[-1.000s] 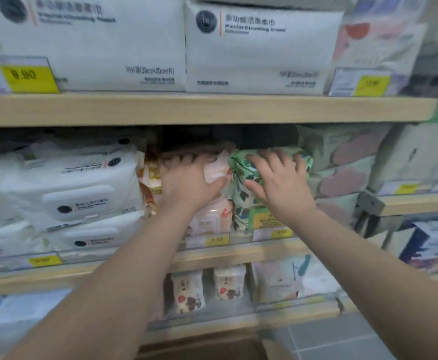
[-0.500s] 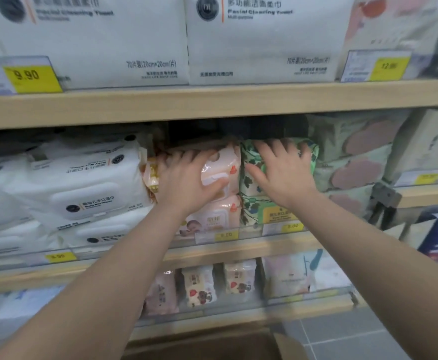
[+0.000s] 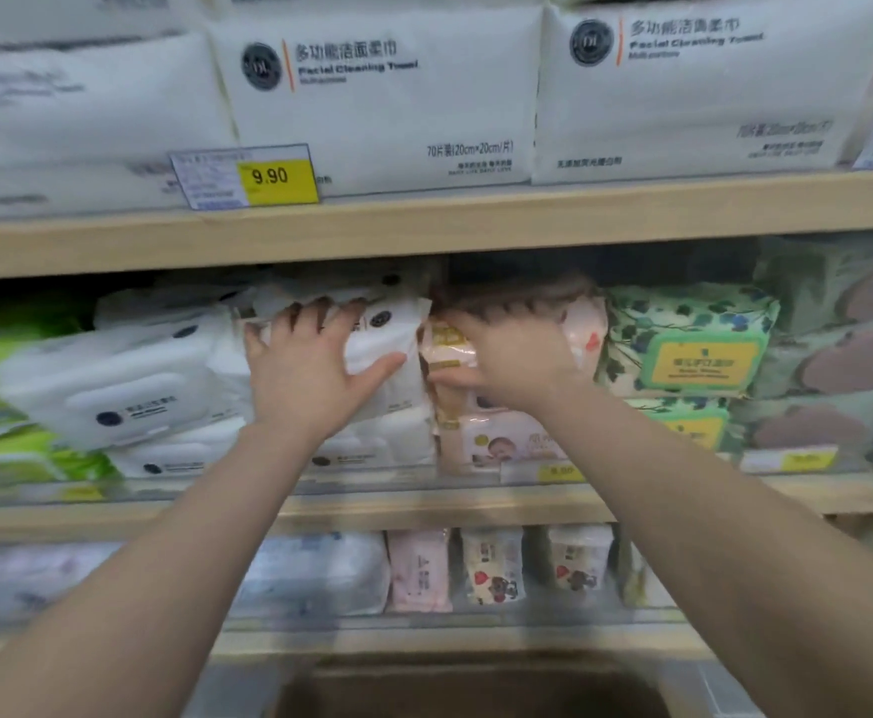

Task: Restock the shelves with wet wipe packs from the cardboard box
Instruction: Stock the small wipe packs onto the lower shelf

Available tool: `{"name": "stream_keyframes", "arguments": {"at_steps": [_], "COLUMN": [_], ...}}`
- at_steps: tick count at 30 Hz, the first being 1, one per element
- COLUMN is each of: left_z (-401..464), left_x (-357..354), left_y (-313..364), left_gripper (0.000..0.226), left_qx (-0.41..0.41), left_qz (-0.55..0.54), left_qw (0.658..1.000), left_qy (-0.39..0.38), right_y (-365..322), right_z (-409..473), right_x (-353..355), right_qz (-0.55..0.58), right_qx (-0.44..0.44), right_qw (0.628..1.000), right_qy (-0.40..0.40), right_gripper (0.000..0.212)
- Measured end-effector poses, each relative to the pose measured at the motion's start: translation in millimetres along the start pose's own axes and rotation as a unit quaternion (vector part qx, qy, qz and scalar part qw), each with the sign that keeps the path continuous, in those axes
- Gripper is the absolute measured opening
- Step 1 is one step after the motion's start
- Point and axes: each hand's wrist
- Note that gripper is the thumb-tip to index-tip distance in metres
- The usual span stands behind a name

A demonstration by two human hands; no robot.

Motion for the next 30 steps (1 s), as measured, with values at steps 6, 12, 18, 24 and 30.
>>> {"name": "stream_keyframes", "arguments": {"at_steps": [6, 12, 18, 24, 30], "left_z": [1.7, -2.4, -70.7, -77.2, -68.2], "left_x": [-10.3, -4.1, 24.2, 32.0, 19.6], "left_y": [-0.6, -4.5, -34.0, -28.7, -31.1], "left_gripper": [0.072, 0.073, 0.083, 0.09, 0.087], "left_qx": [-0.002, -0.004, 0.284, 0.331, 0.331], "left_qz": [-0.01, -0.066, -0.335, -0.52, -0.542], "left_qw": [0.998, 0.996, 0.891, 0.781, 0.77], "left_qy": [0.055, 0.057, 0.112, -0.098, -0.057], "right_y": [4.0, 1.6, -42.2, -104.7, -101.5], "right_z": [0.4, 4.6, 8.8, 36.7, 31.7], "right_x": [-4.2, -2.6, 34.5, 27.4, 20.6], "right_qz": [-0.002, 0.038, 0.191, 0.072, 0.038], "right_qx": [-0.046, -0.075, -0.019, 0.015, -0.023], "right_qw": [0.998, 0.996, 0.979, 0.997, 0.999], "right_qy": [0.051, -0.013, 0.075, -0.019, 0.021], "right_gripper": [0.067, 0.073, 0.087, 0.078, 0.068]}}
Point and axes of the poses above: each hand's wrist, its own z-axis towards the middle knuckle, its own x-axis out of the back of the hand, y = z × x, and after that the axes turned 10 degrees about y, right-handed
